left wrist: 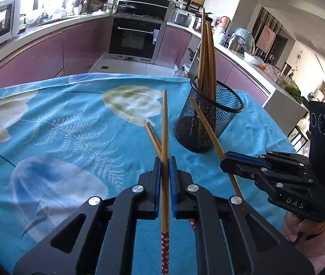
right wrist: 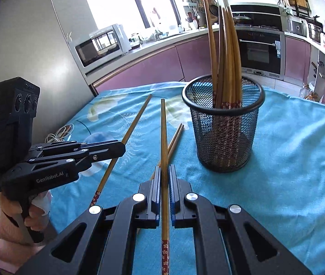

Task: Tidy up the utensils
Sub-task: 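Lift the chopstick upright with the right gripper over the mesh cup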

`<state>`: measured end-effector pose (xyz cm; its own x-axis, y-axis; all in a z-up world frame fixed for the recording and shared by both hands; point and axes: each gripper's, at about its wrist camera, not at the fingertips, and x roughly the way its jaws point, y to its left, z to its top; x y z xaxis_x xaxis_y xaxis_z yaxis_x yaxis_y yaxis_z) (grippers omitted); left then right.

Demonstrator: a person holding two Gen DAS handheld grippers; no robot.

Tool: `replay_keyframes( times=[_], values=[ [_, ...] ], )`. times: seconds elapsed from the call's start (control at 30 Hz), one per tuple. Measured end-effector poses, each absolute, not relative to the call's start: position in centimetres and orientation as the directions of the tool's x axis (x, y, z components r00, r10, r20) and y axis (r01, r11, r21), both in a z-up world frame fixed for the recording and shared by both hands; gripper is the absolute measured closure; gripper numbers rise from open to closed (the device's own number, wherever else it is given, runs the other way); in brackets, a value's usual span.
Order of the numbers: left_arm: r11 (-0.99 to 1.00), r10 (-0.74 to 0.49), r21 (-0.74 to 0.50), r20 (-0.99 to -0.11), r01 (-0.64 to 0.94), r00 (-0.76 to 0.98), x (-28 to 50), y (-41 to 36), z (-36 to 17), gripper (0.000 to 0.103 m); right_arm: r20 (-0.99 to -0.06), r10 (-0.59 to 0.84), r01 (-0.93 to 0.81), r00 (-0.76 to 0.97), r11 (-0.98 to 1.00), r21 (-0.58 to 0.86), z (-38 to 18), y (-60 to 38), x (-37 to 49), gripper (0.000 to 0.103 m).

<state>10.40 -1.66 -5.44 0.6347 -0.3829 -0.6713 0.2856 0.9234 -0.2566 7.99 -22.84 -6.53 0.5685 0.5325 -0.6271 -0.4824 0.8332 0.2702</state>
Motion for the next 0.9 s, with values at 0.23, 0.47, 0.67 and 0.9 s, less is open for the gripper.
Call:
replay_keyframes(
  times=[0.23,0.47,0.67,0.9],
  values=[
    [0.905,-0.424,-0.272,-0.615,0.326,0.665,8.9,-1.6,-2.5,0.095,-0.576,0.542,-0.473,0.612,0.834,0.283,-4.8,-24.3,7.3,0.097],
    [0.883,-0.469,-0.295,-0.559,0.365,0.683,7.6,-1.4,0.0,0.095,-0.533,0.548,-0.47,0.644,0.834,0.289,-3.3,-25.6,7.1,0.097],
    [0.866,-0.5,-0.32,-0.525,0.385,0.689,7.3,-1.0,1.6,0.095,-0.5,0.551,-0.473,0.668,0.833,0.287,-2.1,-26.4,7.1,0.097],
    [0.861,-0.508,-0.313,-0.5,0.4,0.702,7.5,-1.4,2.9,0.095,-0.47,0.55,-0.48,0.69,0.834,0.272,-0.5,-26.7,7.2,0.097]
  ],
)
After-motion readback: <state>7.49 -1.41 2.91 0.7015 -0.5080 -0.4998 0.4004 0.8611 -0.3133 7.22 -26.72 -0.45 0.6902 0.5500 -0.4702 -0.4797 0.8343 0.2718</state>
